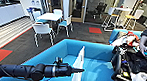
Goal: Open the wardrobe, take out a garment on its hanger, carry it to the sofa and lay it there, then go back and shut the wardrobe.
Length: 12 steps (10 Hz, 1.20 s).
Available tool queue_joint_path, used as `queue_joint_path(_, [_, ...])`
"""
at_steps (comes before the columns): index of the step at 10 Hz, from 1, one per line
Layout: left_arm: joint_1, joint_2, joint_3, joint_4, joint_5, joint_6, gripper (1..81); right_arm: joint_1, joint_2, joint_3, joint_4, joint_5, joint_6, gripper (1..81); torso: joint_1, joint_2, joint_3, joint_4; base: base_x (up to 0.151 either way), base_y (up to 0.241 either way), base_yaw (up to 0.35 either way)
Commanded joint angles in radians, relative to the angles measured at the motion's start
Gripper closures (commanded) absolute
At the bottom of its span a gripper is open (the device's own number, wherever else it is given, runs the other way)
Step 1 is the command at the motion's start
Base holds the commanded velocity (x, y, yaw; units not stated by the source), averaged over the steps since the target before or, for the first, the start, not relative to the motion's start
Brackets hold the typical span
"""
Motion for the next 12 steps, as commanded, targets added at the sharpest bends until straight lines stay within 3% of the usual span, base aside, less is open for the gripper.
queue_joint_path(1, [-0.129, -0.01, 0.049, 0.027, -0.043, 0.009, 81.1, -0.006, 0.0, 0.004, -0.01, -0.068, -0.003, 1.0, 0.0, 0.0, 0.0, 0.0, 0.0, 0.0, 0.0])
queue_joint_path(3, [-0.128, -0.008, 0.046, 0.027, -0.043, 0.01, 81.1, -0.006, 0.001, 0.004, -0.01, -0.066, -0.003, 1.0, 0.0, 0.0, 0.0, 0.0, 0.0, 0.0, 0.0])
queue_joint_path(4, [-0.129, -0.002, 0.035, 0.027, -0.042, 0.008, 81.1, -0.006, 0.001, 0.004, -0.01, -0.066, -0.003, 1.0, 0.0, 0.0, 0.0, 0.034, 0.0, 0.0, 0.0])
queue_joint_path(5, [-0.128, 0.01, 0.01, 0.022, -0.042, 0.007, 81.1, -0.004, 0.003, 0.004, -0.01, -0.066, -0.003, 1.0, 0.0, 0.0, 0.0, 0.002, 0.0, 0.0, 0.0])
queue_joint_path(7, [-0.129, 0.054, -0.055, 0.016, -0.042, 0.007, 81.1, 0.0, 0.005, 0.005, -0.01, -0.068, -0.003, 1.0, 0.0, 0.0, 0.0, 0.017, 0.0, 0.0, 0.0])
queue_joint_path(12, [-0.21, 0.253, -0.259, -0.012, 0.004, 0.004, 81.1, 0.017, 0.008, 0.005, -0.007, -0.068, -0.003, 1.0, 0.0, 0.0, 0.0, 0.018, 0.0, 0.0, 0.0])
